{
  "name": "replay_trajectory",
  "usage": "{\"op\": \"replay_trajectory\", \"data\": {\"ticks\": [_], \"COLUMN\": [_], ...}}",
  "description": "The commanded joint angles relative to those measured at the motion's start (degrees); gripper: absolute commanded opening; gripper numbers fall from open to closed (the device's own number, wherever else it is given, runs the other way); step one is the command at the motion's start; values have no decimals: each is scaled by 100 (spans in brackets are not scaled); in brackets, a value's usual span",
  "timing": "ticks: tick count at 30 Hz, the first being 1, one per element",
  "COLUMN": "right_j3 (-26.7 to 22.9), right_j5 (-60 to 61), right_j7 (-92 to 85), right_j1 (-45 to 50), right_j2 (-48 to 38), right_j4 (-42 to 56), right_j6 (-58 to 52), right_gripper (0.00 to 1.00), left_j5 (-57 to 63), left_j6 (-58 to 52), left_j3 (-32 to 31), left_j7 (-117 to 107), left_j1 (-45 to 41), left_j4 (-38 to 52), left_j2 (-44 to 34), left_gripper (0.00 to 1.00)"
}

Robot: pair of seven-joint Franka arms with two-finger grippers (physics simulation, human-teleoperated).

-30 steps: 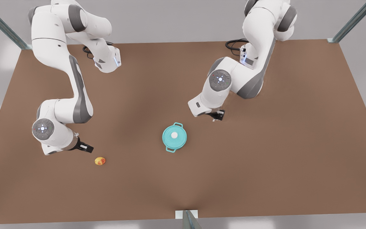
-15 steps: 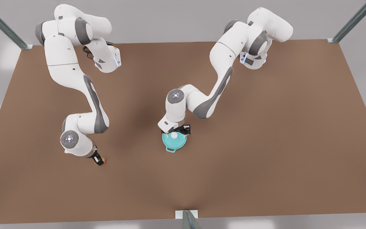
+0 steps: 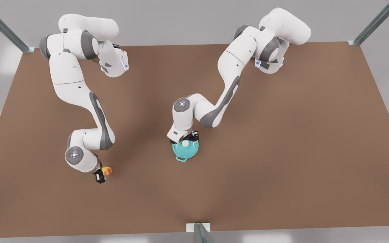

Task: Open the pot lid and put the potato into the pot

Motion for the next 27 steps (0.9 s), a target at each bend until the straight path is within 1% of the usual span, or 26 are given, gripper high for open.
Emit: {"op": "replay_trajectory", "data": {"ticks": [1,3,4,5,6,8,10,11,13,15,16,18,20,22,23,24,25,26,27], "right_j3": [0,9,27,27,27,27,27,36,35,36,36,36,27,27,27,35,27,27,27], "right_j5": [-15,-112,-112,-120,-120,-120,-120,-120,-112,-103,-103,-112,-103,-112,-112,-112,-112,-112,-112], "right_j7": [740,748,748,748,748,748,748,748,748,748,748,749,766,801,801,801,801,801,810], "right_j1": [0,-8,-8,0,0,18,44,44,88,123,123,123,123,132,123,123,123,123,123], "right_j2": [17,17,17,17,17,17,26,44,61,70,70,70,88,114,114,114,114,140,140], "right_j4": [4,-23,-67,-76,-102,-242,-234,-234,-234,-234,-225,-234,-225,-199,-190,-190,-190,-181,-181], "right_j6": [75,136,207,207,207,330,330,339,339,339,339,339,339,339,339,339,339,339,339], "right_gripper": [100,100,100,100,100,100,100,100,100,100,100,100,98,95,92,89,87,85,84], "left_j5": [58,50,50,50,50,50,41,41,-3,-12,-12,-3,-12,-12,-12,-12,6,-21,-47], "left_j6": [27,27,27,27,27,18,-70,-79,-96,-105,-105,-105,70,712,721,756,721,-33,-1070], "left_j3": [0,0,0,0,0,0,9,9,17,44,53,70,0,-9,-26,-26,-18,9,-26], "left_j7": [-1018,-1018,-1018,-1018,-1018,-1009,-912,-903,-903,-798,-491,783,2304,2586,2568,2560,2700,3393,4140], "left_j1": [-33,-41,-41,-41,-41,-41,-33,-33,-6,283,565,1487,2428,2534,2490,2437,2437,2499,2736], "left_j4": [-43,-60,-69,-69,-69,-69,-60,-60,-51,10,10,28,28,28,19,19,19,36,45], "left_j2": [-9,-9,-9,-9,-9,-17,-53,-61,-96,-132,-132,-132,35,545,589,615,572,265,-368], "left_gripper": [100,100,97,88,68,44,33,31,31,32,32,32,32,35,35,41,100,100,100]}}
